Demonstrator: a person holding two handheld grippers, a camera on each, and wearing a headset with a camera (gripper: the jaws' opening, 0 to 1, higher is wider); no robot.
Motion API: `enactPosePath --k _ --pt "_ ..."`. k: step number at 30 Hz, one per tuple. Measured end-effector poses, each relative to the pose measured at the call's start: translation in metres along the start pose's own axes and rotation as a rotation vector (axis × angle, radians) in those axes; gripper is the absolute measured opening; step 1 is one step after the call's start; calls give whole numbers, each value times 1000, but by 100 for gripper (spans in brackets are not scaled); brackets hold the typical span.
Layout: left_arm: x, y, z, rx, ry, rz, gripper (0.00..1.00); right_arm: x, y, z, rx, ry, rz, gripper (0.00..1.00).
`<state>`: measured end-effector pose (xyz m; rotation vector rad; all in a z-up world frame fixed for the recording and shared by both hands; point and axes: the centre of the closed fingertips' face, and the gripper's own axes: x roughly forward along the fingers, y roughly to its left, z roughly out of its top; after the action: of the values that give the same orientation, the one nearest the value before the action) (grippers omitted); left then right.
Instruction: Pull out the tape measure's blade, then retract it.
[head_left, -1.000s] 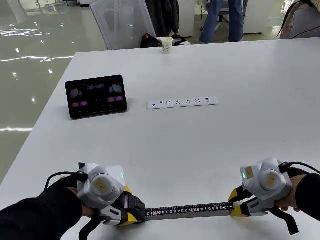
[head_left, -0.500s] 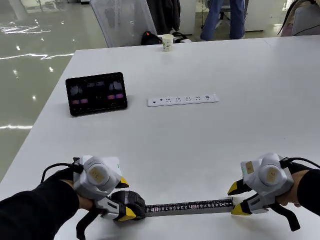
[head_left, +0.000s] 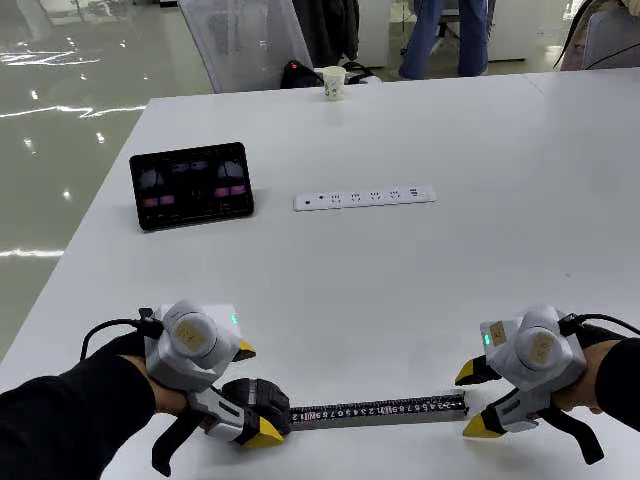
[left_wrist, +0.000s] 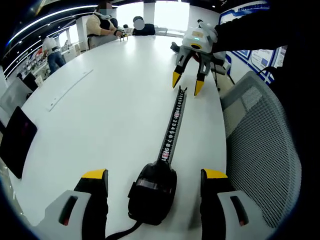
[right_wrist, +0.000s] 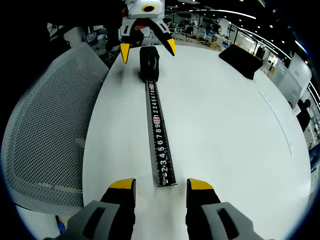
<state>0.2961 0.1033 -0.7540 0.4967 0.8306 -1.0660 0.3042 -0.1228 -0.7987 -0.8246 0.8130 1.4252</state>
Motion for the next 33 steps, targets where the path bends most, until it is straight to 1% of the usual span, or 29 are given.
enactPosePath --k 3,5,7,8,10,13,15,18,20,22,25,27,29,30,33 --pt "1 -3 -3 0 10 -12 75 0 3 -1 -4 5 11 40" --pt "2 -5 -5 -14 16 -23 77 -1 4 0 -4 4 17 42" --pt "3 -5 -6 -33 12 -26 80 0 4 0 12 4 18 47" --pt "3 -6 -7 -49 16 -26 82 0 4 -1 23 5 17 50" --pt "2 -6 -9 -81 18 -27 85 1 3 -2 43 8 13 54" --pt "3 -8 -9 -119 8 -37 90 1 3 -3 73 3 6 58" --pt "1 -8 -9 -134 0 -35 93 2 3 -2 88 -6 5 63" --pt "1 -11 -8 -147 -16 -45 94 3 5 -1 119 -15 11 66" --pt "1 -11 -7 -166 -25 -40 99 4 5 0 145 -24 8 72" --pt "0 -10 -7 -189 -33 -33 99 4 6 1 168 -33 8 75" --pt "-1 -8 -6 -194 -40 -15 99 4 5 1 190 -38 0 80" --pt "-3 -6 -5 -214 -57 -12 99 3 4 -2 214 -35 -9 84" --pt "-5 -1 -5 -212 -60 15 99 3 2 -3 241 -40 -19 86" --pt "-6 1 -3 -210 -72 25 99 3 2 -3 249 -42 -20 88" --pt "-7 3 -3 -223 -77 31 99 2 -1 -4 287 -55 -35 95"
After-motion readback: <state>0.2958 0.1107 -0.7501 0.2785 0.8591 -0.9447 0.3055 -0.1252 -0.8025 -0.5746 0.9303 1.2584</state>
